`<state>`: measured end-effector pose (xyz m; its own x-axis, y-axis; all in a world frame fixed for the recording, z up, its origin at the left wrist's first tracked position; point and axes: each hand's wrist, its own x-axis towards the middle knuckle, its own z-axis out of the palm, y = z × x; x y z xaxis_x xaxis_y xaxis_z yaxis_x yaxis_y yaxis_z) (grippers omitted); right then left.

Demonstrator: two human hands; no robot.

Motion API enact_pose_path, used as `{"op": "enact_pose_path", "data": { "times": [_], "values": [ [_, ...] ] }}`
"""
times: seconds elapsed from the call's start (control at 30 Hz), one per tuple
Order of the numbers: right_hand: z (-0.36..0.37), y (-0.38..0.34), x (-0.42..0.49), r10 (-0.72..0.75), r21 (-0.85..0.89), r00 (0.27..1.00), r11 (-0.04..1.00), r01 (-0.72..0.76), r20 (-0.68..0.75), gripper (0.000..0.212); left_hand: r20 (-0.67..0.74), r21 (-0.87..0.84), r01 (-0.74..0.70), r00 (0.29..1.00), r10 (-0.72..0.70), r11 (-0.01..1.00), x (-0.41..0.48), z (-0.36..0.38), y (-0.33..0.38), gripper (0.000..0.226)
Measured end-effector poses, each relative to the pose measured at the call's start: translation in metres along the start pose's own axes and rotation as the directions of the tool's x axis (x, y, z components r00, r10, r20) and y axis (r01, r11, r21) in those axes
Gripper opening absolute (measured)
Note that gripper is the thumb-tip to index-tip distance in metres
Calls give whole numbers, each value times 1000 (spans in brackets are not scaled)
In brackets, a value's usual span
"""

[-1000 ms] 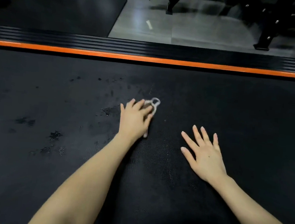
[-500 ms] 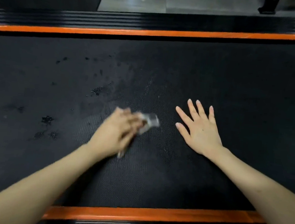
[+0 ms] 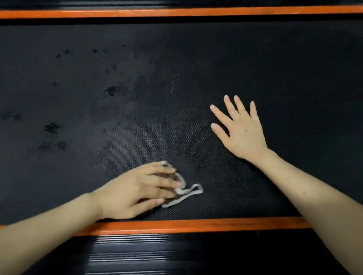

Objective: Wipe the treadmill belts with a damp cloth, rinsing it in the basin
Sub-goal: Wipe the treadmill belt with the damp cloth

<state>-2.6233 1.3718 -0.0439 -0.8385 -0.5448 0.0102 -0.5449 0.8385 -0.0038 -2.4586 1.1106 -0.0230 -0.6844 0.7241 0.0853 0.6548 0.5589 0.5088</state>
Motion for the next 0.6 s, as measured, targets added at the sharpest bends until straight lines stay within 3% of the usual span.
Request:
{"op": "enact_pose_path", "data": {
  "times": [0.17,0.37,0.5,0.6],
  "values": [
    [2,-5,2,26,-38,999,999,-25,21,60,-23,-66,31,999,-32,997,-26,-8,2,30],
    [1,-4,2,32,-32,999,999,-32,4,58,-7,-42,-237,971,237,971,92,34,25,28],
    [1,0,1,18,-19,1000,1000,-18,11,57,32,-26,-234,972,235,972,56,20,16,32],
    [1,-2,1,22,-29,1000,999,-22,14,59,48,2,-156,987,156,988,10,0,0,34]
  ]
}}
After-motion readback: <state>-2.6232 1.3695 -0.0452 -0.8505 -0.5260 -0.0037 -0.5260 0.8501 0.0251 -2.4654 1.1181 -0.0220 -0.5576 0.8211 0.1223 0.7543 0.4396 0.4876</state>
